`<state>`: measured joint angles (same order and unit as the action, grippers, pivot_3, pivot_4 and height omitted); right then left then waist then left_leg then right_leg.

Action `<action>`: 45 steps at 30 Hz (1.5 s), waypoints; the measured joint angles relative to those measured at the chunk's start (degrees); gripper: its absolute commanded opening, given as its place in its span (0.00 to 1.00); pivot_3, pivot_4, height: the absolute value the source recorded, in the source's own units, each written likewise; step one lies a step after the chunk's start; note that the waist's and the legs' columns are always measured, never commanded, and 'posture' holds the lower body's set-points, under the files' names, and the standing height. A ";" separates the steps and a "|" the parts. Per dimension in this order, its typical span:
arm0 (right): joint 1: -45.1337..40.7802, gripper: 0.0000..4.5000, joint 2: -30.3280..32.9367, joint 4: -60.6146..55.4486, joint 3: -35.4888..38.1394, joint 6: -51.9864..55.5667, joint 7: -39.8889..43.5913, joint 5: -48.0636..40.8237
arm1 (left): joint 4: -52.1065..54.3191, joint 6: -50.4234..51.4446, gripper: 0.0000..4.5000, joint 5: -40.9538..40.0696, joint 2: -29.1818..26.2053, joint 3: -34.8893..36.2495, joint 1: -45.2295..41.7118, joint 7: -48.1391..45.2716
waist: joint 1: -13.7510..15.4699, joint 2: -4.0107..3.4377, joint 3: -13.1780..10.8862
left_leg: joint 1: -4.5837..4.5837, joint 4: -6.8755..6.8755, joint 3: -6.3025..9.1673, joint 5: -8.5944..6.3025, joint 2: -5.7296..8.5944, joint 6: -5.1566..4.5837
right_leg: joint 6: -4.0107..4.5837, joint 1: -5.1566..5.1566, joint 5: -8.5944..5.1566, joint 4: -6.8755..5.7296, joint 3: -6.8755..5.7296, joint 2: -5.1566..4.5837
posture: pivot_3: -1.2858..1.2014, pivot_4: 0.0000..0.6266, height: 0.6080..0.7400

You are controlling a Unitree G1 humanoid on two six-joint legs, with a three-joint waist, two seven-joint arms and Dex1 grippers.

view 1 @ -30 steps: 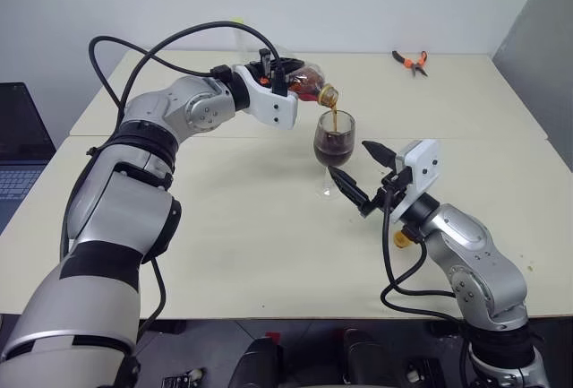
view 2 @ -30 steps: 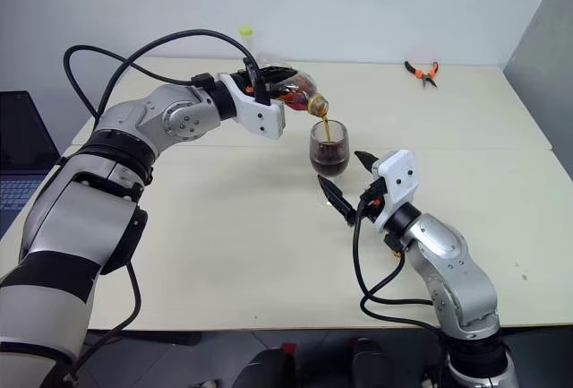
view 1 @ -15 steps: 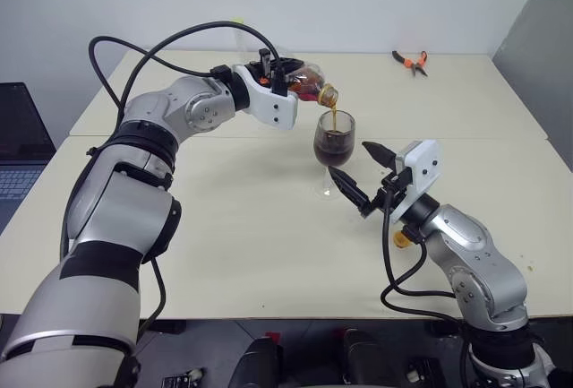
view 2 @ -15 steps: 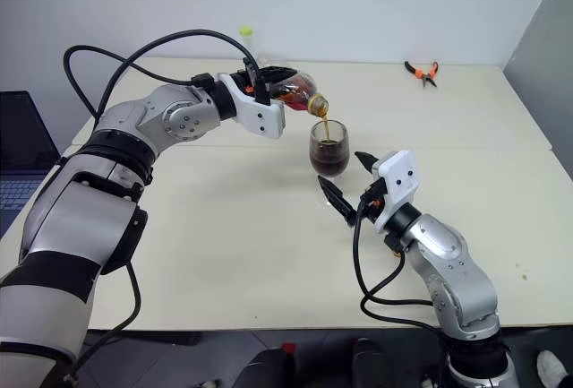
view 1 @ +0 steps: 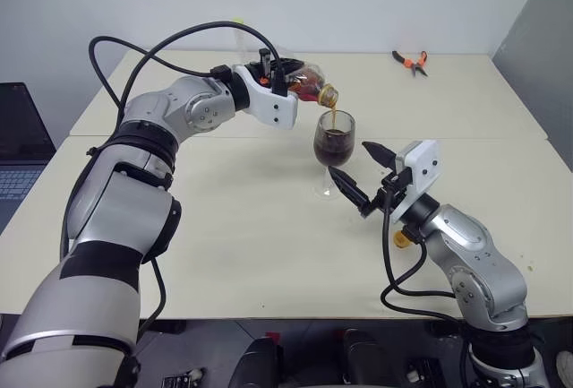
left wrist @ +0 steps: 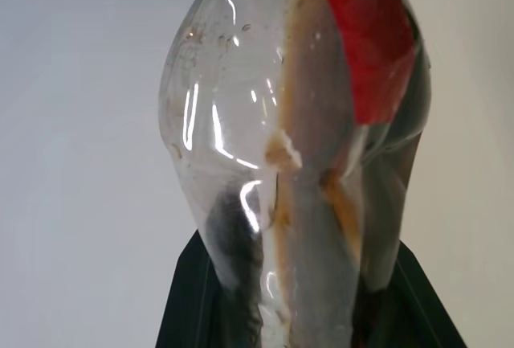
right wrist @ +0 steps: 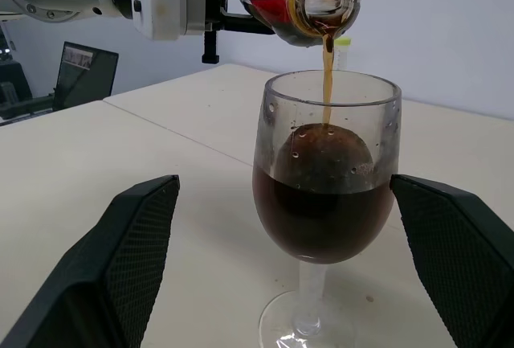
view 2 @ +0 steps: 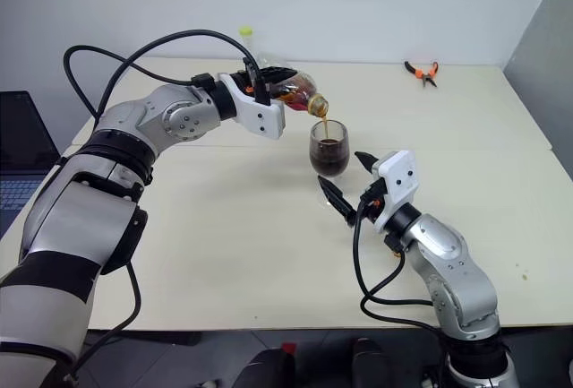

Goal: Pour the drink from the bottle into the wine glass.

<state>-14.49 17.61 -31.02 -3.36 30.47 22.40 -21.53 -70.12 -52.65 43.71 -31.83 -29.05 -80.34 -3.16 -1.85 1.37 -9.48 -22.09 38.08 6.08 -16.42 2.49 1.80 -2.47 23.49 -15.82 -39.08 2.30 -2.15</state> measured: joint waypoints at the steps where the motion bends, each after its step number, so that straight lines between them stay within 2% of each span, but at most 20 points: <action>1: 0.00 1.00 0.00 0.00 0.00 0.00 0.00 0.00 | 0.00 0.00 0.18 0.02 0.00 -0.06 0.00 0.00 | -0.01 0.00 0.00 | 0.00 0.00 0.00 0.00 0.00 0.00 | 0.00 0.00 0.00 0.00 0.00 0.00 | 0.52 0.24 1.00; 30: 0.00 1.00 0.00 0.00 -0.02 0.00 0.03 0.00 | 0.00 -0.18 0.18 -0.22 0.15 -0.34 0.01 -0.38 | -0.01 0.00 0.00 | 0.00 0.00 0.00 0.00 0.00 0.00 | 0.00 0.00 0.00 0.00 0.00 0.00 | 0.52 0.24 1.00; 37: 0.04 1.00 0.00 0.00 -0.02 0.00 0.03 0.00 | 0.01 -0.55 0.18 -3.43 0.61 0.32 0.30 -3.43 | -0.03 0.00 0.00 | 0.00 0.00 0.00 0.00 -0.01 0.00 | 0.00 0.00 0.00 -0.01 0.00 0.00 | 0.52 0.24 1.00; 45: 0.06 1.00 0.00 0.00 -0.04 0.00 0.16 -0.01 | 0.26 -0.46 0.18 -11.36 2.02 4.88 2.46 -10.47 | -0.05 0.00 0.00 | 0.00 0.02 0.00 0.00 -0.03 0.01 | 0.00 0.00 0.00 -0.01 0.01 -0.01 | 0.52 0.24 1.00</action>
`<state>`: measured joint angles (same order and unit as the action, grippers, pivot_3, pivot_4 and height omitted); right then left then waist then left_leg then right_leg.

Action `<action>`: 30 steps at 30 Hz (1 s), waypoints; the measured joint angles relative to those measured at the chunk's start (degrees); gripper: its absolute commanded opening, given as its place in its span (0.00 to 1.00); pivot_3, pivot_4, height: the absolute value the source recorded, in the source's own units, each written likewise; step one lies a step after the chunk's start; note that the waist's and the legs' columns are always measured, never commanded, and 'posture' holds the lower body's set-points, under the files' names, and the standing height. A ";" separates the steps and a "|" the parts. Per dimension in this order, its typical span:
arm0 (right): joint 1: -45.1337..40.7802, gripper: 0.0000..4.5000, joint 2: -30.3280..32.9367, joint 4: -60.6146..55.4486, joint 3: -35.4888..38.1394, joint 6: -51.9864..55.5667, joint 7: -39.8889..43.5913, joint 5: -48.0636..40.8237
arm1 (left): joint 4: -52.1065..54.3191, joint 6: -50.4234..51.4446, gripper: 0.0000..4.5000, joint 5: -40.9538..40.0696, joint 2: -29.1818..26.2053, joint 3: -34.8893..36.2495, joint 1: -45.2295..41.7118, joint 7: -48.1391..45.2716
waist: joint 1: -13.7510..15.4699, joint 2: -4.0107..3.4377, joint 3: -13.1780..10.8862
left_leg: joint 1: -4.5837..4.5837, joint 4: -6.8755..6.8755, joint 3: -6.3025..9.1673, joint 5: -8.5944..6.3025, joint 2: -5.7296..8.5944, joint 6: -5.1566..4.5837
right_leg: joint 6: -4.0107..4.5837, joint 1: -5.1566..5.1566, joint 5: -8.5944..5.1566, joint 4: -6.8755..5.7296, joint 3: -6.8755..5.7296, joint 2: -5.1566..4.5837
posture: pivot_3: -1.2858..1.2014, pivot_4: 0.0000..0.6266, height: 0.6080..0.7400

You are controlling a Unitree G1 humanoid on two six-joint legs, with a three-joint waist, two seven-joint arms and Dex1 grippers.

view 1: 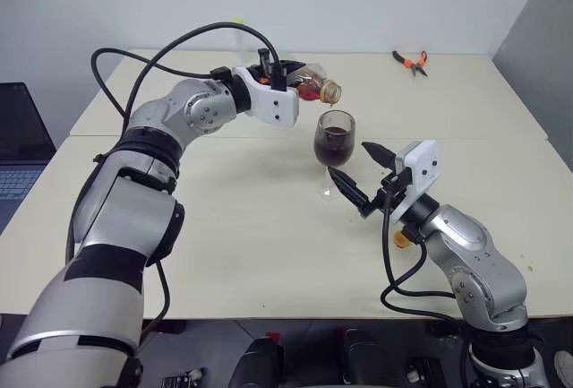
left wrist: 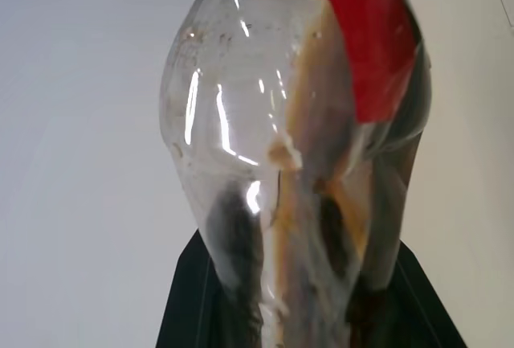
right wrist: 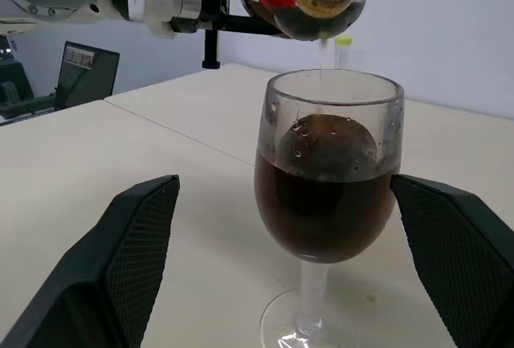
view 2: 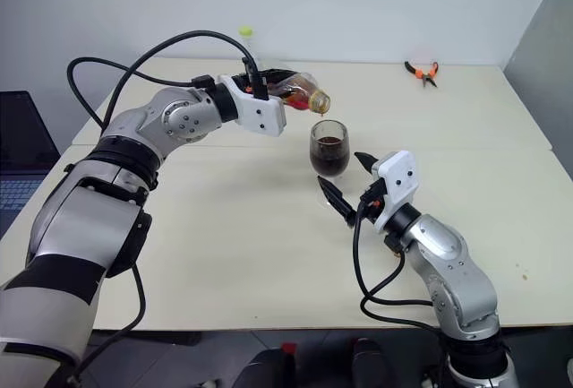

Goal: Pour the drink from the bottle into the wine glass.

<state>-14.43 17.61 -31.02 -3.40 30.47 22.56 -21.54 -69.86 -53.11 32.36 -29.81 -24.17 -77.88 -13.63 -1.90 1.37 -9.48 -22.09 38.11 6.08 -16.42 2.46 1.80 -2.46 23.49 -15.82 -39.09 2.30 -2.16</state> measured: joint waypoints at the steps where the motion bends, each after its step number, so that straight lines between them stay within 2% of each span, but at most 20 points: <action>1: 0.00 1.00 0.00 0.00 0.00 0.00 0.02 0.00 | 0.10 0.08 0.18 -1.42 0.29 0.74 0.37 -1.65 | -0.01 0.00 0.00 | 0.00 0.00 0.00 0.00 0.00 0.00 | 0.00 0.00 0.00 0.00 0.00 0.00 | 0.52 0.24 1.00; 7: 0.19 1.00 0.62 0.00 -0.15 0.00 1.42 -0.05 | 1.44 3.13 0.18 -13.08 3.86 7.88 3.75 -13.24 | -0.12 -0.01 0.01 | -0.01 0.03 0.02 0.00 -0.02 0.00 | 0.00 0.00 0.00 -0.01 0.00 0.00 | 0.52 0.24 1.00; 12: 1.46 1.00 3.54 -0.54 -0.17 0.00 3.91 -0.08 | 4.58 9.64 0.18 -22.37 5.76 14.23 6.73 -19.95 | -0.23 -0.01 0.01 | 0.00 0.03 0.03 0.00 -0.04 0.00 | 0.00 0.00 0.00 -0.03 -0.01 0.01 | 0.52 0.24 1.00; 15: 3.02 1.00 7.21 -3.74 -0.08 1.24 7.12 -2.55 | 9.08 16.70 0.18 -30.44 7.94 20.46 11.58 -22.21 | -0.40 -0.07 0.06 | 0.01 0.04 0.02 0.00 -0.05 0.00 | 0.00 -0.01 0.00 -0.01 0.02 -0.01 | 0.52 0.24 1.00; 22: 2.26 1.00 8.73 -7.79 -0.63 4.37 8.70 -6.74 | 18.68 30.17 0.18 -39.49 10.99 28.68 26.57 -18.62 | -1.02 -0.06 0.07 | 0.06 0.08 0.10 0.00 -0.11 0.00 | 0.01 -0.02 0.01 -0.13 0.00 0.01 | 0.52 0.24 1.00; 25: 0.71 1.00 7.34 -7.36 -1.89 4.36 7.41 -6.17 | 20.54 34.75 0.18 -41.55 11.53 31.51 30.37 -15.06 | -0.94 -0.04 0.08 | 0.06 0.08 0.12 0.01 -0.10 0.01 | 0.01 -0.02 0.01 -0.13 -0.02 0.01 | 0.52 0.24 1.00; 30: -2.18 1.00 5.26 -4.51 -3.68 3.65 4.96 -3.18 | 21.24 36.67 0.17 -42.07 11.67 34.29 33.01 -9.57 | -0.42 0.01 0.11 | 0.05 0.11 0.11 0.01 -0.06 0.01 | 0.02 -0.03 0.01 -0.11 -0.01 -0.02 | 0.52 0.24 1.00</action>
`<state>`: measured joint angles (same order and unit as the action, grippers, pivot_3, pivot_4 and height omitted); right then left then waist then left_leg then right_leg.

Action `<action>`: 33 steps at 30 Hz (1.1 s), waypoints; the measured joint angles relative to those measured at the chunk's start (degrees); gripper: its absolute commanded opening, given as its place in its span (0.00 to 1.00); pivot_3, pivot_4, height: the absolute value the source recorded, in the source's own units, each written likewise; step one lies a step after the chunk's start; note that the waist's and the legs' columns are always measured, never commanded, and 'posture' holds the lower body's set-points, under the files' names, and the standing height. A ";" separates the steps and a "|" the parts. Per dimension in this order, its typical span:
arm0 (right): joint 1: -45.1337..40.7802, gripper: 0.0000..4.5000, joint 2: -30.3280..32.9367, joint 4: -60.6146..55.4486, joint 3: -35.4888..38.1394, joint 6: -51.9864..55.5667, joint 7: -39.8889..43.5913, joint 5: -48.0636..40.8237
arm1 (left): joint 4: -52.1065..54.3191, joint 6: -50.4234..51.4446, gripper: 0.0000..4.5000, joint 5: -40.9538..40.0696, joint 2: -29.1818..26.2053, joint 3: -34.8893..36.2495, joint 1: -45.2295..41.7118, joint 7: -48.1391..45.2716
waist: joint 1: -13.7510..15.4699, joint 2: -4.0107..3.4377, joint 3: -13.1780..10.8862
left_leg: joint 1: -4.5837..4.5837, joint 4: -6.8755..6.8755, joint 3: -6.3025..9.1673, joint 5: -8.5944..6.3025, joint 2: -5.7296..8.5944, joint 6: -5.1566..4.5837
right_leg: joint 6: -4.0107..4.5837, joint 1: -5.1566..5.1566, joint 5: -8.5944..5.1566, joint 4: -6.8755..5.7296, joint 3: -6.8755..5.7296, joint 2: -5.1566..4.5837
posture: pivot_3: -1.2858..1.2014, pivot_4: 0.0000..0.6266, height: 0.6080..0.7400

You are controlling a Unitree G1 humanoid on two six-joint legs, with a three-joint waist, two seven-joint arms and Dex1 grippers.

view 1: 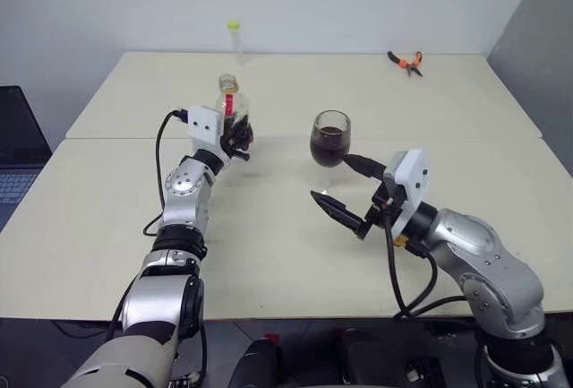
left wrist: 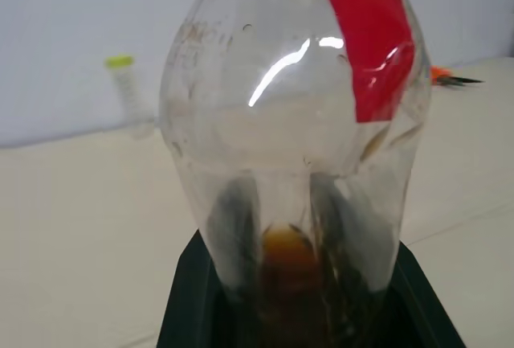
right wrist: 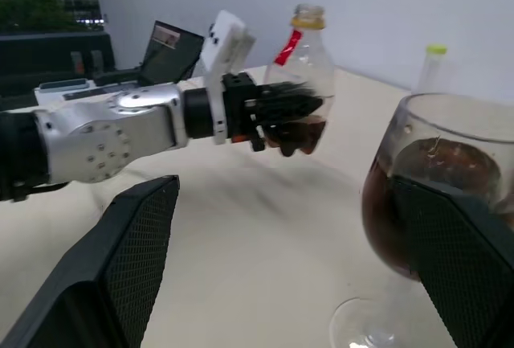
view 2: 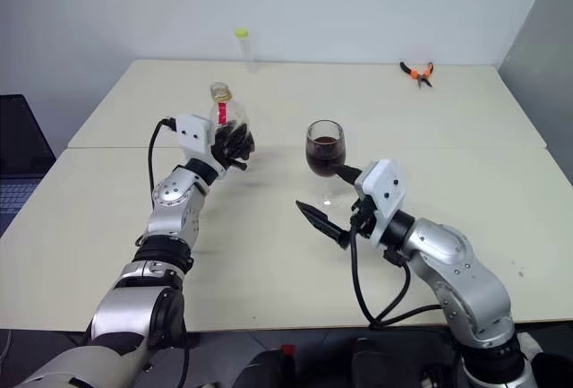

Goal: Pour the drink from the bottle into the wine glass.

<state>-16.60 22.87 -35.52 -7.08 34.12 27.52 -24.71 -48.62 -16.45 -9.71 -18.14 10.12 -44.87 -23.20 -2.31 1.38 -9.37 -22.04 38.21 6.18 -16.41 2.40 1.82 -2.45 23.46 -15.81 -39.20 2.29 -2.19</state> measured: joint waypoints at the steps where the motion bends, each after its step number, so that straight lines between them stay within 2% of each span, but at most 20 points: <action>1: -0.31 1.00 -0.48 0.52 -0.15 -0.08 -0.30 0.80 | -0.09 0.07 0.17 -0.42 0.12 0.96 0.33 1.11 | 0.17 0.01 0.01 | 0.00 0.00 0.00 0.00 0.00 0.00 | 0.00 0.00 0.00 0.01 0.00 0.00 | 0.52 0.24 1.00; 6: -0.46 1.00 -0.80 1.06 -1.25 -0.12 -0.13 1.48 | -1.35 0.03 0.17 -0.77 0.15 3.13 1.15 4.05 | 0.49 0.03 0.02 | 0.00 0.00 -0.02 0.00 0.03 0.00 | 0.00 -0.02 0.00 0.03 0.01 -0.03 | 0.52 0.24 1.00; 17: -0.83 1.00 -0.66 2.05 -2.28 -0.12 1.24 2.06 | -8.17 -3.23 0.17 0.78 0.03 3.31 1.71 6.83 | 0.46 0.06 0.08 | 0.04 -0.04 -0.03 0.00 0.02 0.00 | 0.00 -0.03 0.00 0.04 0.02 -0.02 | 0.52 0.24 1.00; 28: -0.69 1.00 0.23 2.00 -2.18 -0.12 1.82 1.99 | -10.47 -5.37 0.97 1.97 0.54 3.15 3.23 7.67 | 0.49 0.06 0.17 | 0.09 -0.07 -0.04 -0.01 0.02 -0.01 | 0.00 -0.08 0.00 0.08 0.02 -0.03 | 0.52 0.24 1.00; 33: 0.35 1.00 1.31 1.78 -0.77 -0.11 2.47 1.11 | -6.23 -5.27 0.99 1.77 1.76 3.14 6.78 7.48 | 0.48 0.05 0.17 | 0.09 -0.09 -0.03 -0.01 0.00 -0.02 | 0.00 -0.08 0.00 0.09 0.02 -0.04 | 0.52 0.24 1.00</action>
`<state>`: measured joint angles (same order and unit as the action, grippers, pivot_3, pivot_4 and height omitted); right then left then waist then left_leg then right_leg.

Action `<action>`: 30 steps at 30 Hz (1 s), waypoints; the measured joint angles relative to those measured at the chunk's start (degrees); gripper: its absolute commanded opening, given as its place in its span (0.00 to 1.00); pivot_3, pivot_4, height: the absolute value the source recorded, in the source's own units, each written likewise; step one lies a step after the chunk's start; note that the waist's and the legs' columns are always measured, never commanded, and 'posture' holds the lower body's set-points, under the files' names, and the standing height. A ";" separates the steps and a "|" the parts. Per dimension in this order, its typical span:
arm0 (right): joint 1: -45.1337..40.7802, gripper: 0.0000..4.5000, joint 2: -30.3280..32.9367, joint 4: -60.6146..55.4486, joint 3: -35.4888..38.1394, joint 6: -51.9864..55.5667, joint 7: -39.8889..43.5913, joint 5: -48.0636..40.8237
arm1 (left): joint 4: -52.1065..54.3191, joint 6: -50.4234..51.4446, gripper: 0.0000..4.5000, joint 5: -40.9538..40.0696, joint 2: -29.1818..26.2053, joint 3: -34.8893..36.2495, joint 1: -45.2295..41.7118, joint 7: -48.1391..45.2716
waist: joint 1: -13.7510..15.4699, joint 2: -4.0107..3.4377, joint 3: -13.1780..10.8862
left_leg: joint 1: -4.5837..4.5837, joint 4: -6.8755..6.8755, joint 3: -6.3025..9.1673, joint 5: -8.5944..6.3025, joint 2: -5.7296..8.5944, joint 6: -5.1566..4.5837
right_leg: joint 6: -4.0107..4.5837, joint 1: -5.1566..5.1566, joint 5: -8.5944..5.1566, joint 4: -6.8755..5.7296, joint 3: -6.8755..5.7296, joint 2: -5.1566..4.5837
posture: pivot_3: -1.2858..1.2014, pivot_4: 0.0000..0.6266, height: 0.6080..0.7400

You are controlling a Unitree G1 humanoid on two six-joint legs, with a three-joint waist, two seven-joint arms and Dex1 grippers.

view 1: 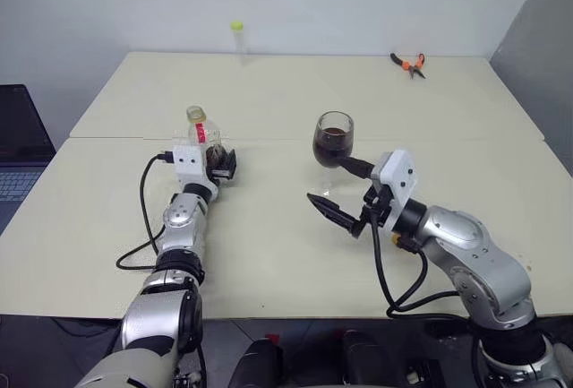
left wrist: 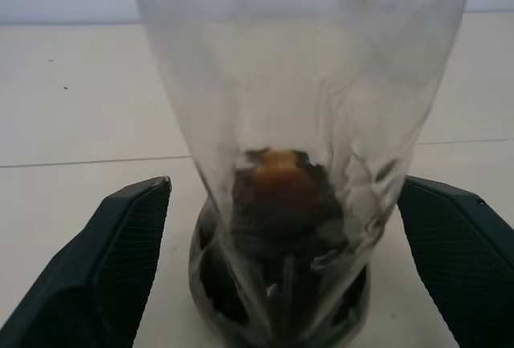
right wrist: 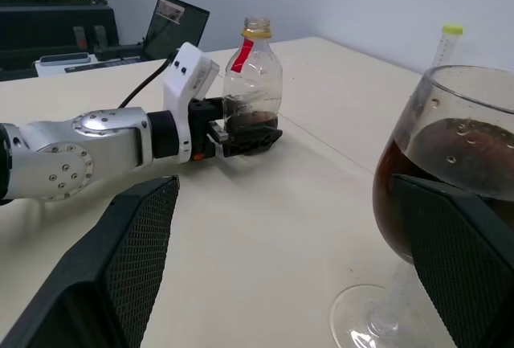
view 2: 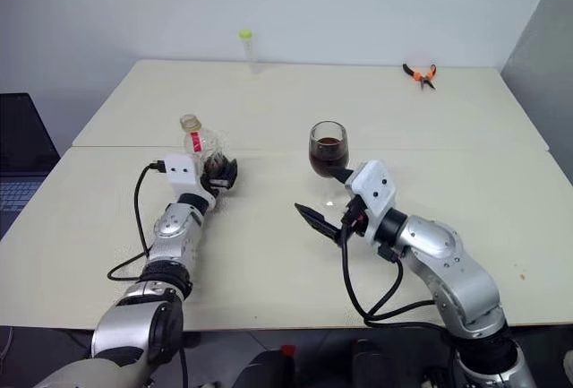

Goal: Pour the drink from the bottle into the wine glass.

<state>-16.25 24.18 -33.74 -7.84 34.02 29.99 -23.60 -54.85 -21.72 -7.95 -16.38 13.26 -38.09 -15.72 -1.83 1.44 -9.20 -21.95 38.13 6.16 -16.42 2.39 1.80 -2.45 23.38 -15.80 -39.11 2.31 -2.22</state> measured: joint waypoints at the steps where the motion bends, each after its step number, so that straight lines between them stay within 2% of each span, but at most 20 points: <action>1: 0.55 1.00 0.28 -0.28 0.45 0.00 0.08 -0.26 | 2.11 0.32 0.99 -0.12 0.10 0.00 1.16 -0.01 | -0.01 0.00 0.00 | -0.01 -0.01 0.00 0.00 -0.02 0.00 | 0.00 0.00 0.00 0.01 0.01 -0.01 | 0.52 0.24 1.00; 6: 8.13 1.00 1.53 -0.55 6.96 -2.99 -0.34 -0.11 | 24.04 6.71 0.99 -1.37 -0.03 0.14 13.22 0.76 | -0.03 0.00 0.00 | 0.01 -0.08 -0.04 0.00 -0.05 0.02 | 0.00 -0.01 0.00 0.08 0.09 -0.17 | 0.52 0.24 1.00; 10: 11.59 1.00 -2.12 5.68 11.77 -10.64 -4.42 3.17 | 40.46 17.72 0.99 -2.42 0.17 -0.02 22.35 3.11 | 0.19 -0.05 0.08 | 0.16 -0.07 0.01 -0.11 -0.09 -0.18 | 0.01 -0.14 0.01 0.02 0.03 -0.13 | 0.52 0.24 1.00; 12: 12.60 1.00 -3.94 11.16 13.72 -15.89 -7.17 6.22 | 45.30 22.48 0.99 -2.03 0.18 -0.63 25.14 4.17 | 0.21 -0.11 0.13 | 0.19 -0.07 -0.02 -0.12 -0.06 -0.19 | 0.01 -0.18 0.00 0.02 0.05 -0.05 | 0.52 0.24 1.00; 15: 12.53 1.00 -6.41 20.55 16.20 -23.85 -12.06 10.63 | 48.11 25.97 0.99 -0.64 0.26 -0.65 26.65 6.69 | 0.31 -0.11 0.13 | 0.18 -0.06 -0.06 -0.12 -0.04 -0.18 | 0.01 -0.17 0.00 0.03 0.04 0.02 | 0.52 0.24 1.00; 20: 9.89 1.00 -7.45 36.17 21.92 -35.41 -18.54 13.96 | 49.21 24.42 0.99 0.19 0.36 -0.12 27.25 8.40 | 0.28 -0.18 0.16 | 0.19 -0.11 -0.16 -0.03 -0.06 -0.03 | 0.01 -0.16 0.00 0.05 0.09 0.02 | 0.52 0.24 1.00; 25: 8.88 1.00 -7.23 43.82 24.13 -40.13 -17.97 13.26 | 49.08 23.45 0.99 -0.22 0.01 0.70 27.73 7.50 | 0.18 -0.20 0.17 | 0.19 -0.12 -0.18 -0.11 -0.08 -0.17 | 0.01 -0.17 0.00 0.05 0.10 0.04 | 0.52 0.24 1.00; 30: 7.93 1.00 -7.24 46.26 24.71 -41.38 -17.56 13.15 | 48.22 23.43 0.99 -1.13 -0.90 1.53 27.62 6.45 | 0.15 -0.27 0.21 | 0.19 -0.13 -0.17 -0.11 -0.09 -0.17 | 0.01 -0.17 0.00 0.05 0.10 0.04 | 0.52 0.24 1.00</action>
<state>-8.32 16.95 12.52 16.86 -7.37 12.43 -10.45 -6.63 1.71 -9.07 -17.28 14.78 -10.47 -9.27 -1.68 1.16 -8.99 -21.75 38.00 5.99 -16.53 2.30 1.62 -2.43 23.21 -15.80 -39.05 2.41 -2.18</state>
